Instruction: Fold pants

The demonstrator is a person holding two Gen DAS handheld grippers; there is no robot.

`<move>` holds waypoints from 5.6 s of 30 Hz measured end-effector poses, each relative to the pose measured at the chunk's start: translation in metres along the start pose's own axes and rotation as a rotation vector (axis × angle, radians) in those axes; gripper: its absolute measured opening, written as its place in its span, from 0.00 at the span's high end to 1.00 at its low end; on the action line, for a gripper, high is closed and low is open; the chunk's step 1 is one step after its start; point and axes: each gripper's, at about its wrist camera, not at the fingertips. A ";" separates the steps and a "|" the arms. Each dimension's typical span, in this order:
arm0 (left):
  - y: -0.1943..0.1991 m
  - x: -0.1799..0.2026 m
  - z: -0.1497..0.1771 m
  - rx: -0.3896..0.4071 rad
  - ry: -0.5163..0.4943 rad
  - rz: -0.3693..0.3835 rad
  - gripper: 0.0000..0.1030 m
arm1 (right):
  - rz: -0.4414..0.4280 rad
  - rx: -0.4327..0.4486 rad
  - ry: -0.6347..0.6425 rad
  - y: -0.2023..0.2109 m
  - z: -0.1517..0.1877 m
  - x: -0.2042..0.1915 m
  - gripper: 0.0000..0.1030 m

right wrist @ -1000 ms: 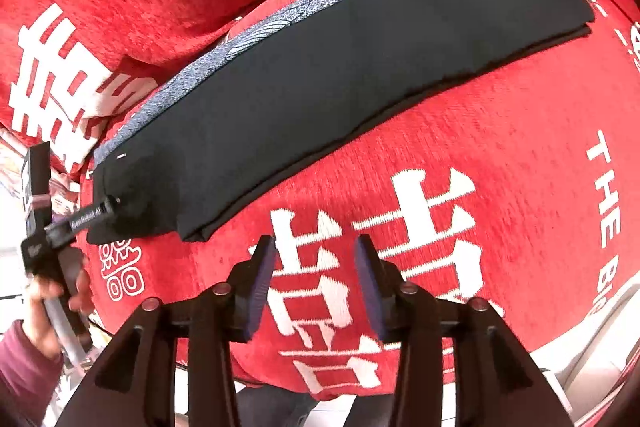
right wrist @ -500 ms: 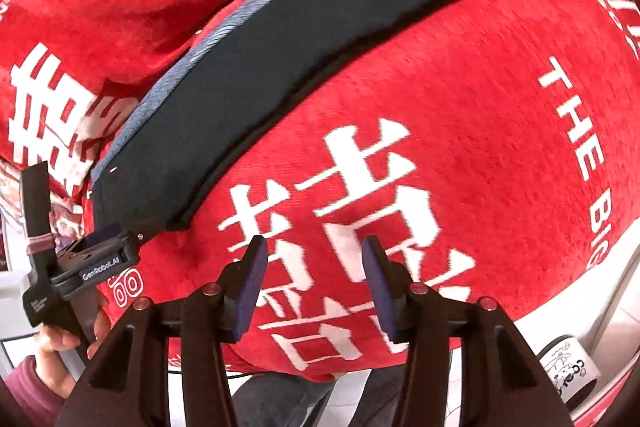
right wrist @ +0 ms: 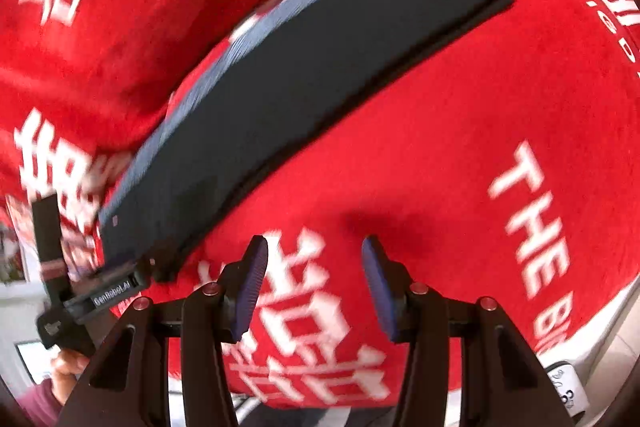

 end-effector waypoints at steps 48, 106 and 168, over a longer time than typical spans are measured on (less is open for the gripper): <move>-0.029 0.076 -0.037 0.050 0.059 -0.091 0.00 | -0.067 -0.004 0.216 -0.013 -0.093 0.022 0.83; -0.030 0.092 -0.039 0.073 0.044 -0.155 0.00 | -0.343 0.195 -0.236 0.020 -0.102 0.157 0.47; -0.006 -0.076 -0.014 0.147 0.140 -0.088 0.00 | 0.154 0.167 0.739 -0.045 -0.024 -0.166 0.86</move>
Point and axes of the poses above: each gripper's, at about its wrist camera, not at the fingertips, and y roughly against the way its jaws point, x to its right, z to its underside, and after that the axes turned 11 degrees about -z, right-handed
